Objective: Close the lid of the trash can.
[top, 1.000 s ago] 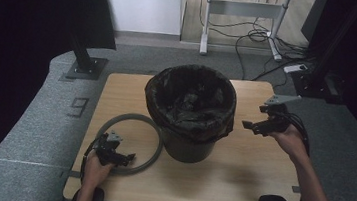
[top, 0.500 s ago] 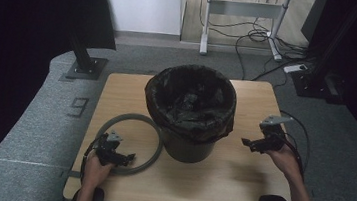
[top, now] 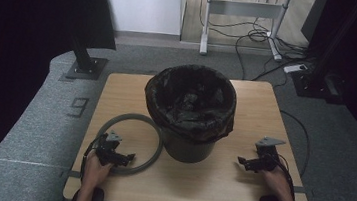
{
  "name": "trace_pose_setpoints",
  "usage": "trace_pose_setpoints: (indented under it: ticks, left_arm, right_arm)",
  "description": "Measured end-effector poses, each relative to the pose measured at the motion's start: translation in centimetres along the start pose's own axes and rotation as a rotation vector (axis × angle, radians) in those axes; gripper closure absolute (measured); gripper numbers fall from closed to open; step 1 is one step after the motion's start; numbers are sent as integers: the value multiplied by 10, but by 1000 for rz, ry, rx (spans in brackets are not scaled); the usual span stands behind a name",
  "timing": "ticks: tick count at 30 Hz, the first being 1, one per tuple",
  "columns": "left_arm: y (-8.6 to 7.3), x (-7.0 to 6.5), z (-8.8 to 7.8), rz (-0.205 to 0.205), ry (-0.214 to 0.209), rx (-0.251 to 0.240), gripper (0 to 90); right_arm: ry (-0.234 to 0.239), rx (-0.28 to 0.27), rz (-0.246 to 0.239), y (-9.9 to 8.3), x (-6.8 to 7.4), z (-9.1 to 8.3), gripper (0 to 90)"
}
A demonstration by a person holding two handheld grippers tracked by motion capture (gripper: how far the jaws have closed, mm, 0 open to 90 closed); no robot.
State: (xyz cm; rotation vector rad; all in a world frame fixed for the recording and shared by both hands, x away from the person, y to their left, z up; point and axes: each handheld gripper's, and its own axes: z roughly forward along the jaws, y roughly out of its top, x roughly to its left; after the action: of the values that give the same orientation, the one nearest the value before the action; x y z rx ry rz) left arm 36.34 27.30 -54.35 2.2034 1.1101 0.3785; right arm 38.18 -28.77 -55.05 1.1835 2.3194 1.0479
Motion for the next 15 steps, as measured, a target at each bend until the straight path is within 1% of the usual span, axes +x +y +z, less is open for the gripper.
trace_pose_setpoints:
  ticks: [2, 4, 7, 11, 15]
  left_arm:
    - [1, 1, -3, 4, 12, -10, 2]
    - [3, 3, -7, 3, 15, -20, 0]
    - [5, 6, -13, 0, 41, -30, 0]
    - [8, 15, -19, -6, 82, -37, 0]
    - [12, 24, -24, -35, 96, -46, 0]
  right_arm:
    - [-4, 15, -4, -5, 1, 3, 2]
    - [-19, 26, -17, -5, 2, 4, 0]
    - [-26, 27, -18, -5, 3, 4, 0]
    - [-25, 27, -17, -5, 3, 4, 0]
    - [-25, 28, -17, -5, 3, 4, 0]
